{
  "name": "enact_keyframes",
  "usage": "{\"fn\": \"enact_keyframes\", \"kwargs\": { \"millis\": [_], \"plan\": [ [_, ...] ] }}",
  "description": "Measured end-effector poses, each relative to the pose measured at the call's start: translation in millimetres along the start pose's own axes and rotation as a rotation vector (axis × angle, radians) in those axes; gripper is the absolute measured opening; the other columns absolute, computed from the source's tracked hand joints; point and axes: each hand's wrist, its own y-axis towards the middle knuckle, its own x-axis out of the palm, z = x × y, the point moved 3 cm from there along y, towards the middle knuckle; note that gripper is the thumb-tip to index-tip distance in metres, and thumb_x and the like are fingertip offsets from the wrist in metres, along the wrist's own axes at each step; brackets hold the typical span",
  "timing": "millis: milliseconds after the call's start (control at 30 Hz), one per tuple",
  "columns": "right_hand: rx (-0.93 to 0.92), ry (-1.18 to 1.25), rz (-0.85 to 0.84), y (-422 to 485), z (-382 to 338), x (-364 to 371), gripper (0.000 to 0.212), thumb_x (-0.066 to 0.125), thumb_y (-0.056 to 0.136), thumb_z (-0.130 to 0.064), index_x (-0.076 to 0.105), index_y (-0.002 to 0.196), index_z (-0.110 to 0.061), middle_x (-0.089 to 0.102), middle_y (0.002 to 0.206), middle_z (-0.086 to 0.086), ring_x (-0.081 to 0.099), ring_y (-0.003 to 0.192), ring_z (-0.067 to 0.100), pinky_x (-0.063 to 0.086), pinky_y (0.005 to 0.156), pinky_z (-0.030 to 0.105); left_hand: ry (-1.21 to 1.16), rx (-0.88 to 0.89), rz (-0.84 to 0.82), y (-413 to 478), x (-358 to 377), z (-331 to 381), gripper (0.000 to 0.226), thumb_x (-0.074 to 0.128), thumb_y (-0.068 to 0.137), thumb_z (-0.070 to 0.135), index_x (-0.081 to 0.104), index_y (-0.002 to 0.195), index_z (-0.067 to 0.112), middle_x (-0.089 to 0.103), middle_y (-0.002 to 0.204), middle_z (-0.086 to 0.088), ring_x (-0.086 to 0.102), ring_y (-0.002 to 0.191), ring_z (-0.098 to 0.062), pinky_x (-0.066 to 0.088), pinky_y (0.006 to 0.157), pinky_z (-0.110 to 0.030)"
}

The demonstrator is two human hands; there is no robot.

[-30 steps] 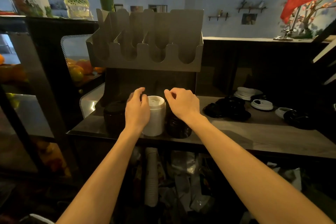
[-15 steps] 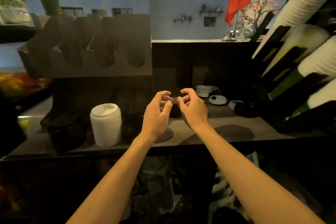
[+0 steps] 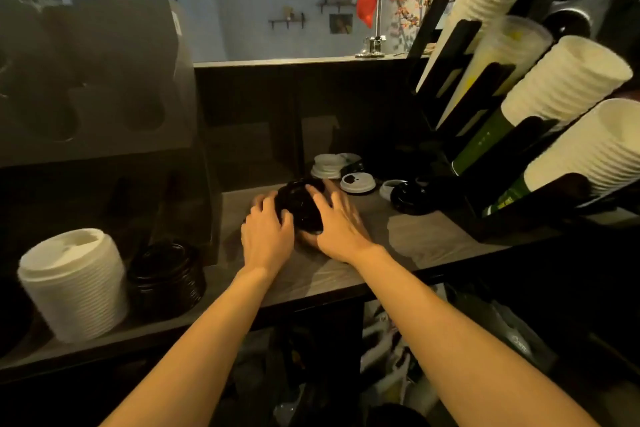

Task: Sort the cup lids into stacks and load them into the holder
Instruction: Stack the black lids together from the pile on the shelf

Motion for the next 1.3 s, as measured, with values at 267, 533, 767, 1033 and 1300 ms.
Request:
{"fn": "enact_keyframes", "kwargs": {
  "millis": [267,533,767,1033,1300],
  "plan": [
    [-0.035,-0.021,-0.023,18,3,10,0.059,0.063,0.093,-0.044,0.045,0.146,-0.026,0.036,0.153,0.003,0.040,0.137,0.027,0.036,0.111,0.040,0.177,-0.128,-0.085,11,6,-11,0.036,0.045,0.105,0.029,0.056,0.136,0.016,0.060,0.134,-0.012,0.054,0.126,-0.037,0.034,0.109,-0.048],
    [-0.008,0.024,-0.062,10,2,3,0.065,0.063,0.088,-0.058,0.046,0.141,-0.025,0.040,0.148,0.001,0.037,0.136,0.025,0.030,0.113,0.038,0.123,-0.247,-0.081,8,1,-15,0.051,0.053,0.098,0.038,0.048,0.142,0.013,0.064,0.128,-0.017,0.056,0.122,-0.041,0.039,0.109,-0.050],
    [0.003,0.028,-0.047,4,-1,1,0.064,0.055,0.092,-0.063,0.044,0.146,-0.029,0.046,0.146,0.003,0.039,0.137,0.024,0.030,0.112,0.037,-0.294,-0.275,0.076,4,-9,-24,0.069,0.083,0.084,0.028,0.048,0.141,0.013,0.055,0.135,-0.013,0.053,0.127,-0.029,0.045,0.103,-0.033],
    [-0.010,0.089,0.105,-3,-1,-10,0.080,0.076,0.080,-0.056,0.038,0.147,-0.033,0.032,0.133,-0.001,0.032,0.132,0.021,0.038,0.105,0.035,-0.529,-0.294,0.145,1,-13,-24,0.081,0.090,0.076,0.016,0.049,0.146,0.010,0.055,0.144,-0.009,0.051,0.136,-0.024,0.041,0.106,-0.029],
    [0.030,0.107,0.030,2,1,-3,0.097,0.079,0.071,-0.065,0.036,0.146,-0.020,0.029,0.140,0.001,0.028,0.138,0.019,0.034,0.114,0.035,-0.724,-0.377,0.159,-1,-13,-27,0.065,0.082,0.084,0.008,0.051,0.140,0.014,0.053,0.124,0.004,0.050,0.119,-0.012,0.041,0.096,-0.024]
  ]
}}
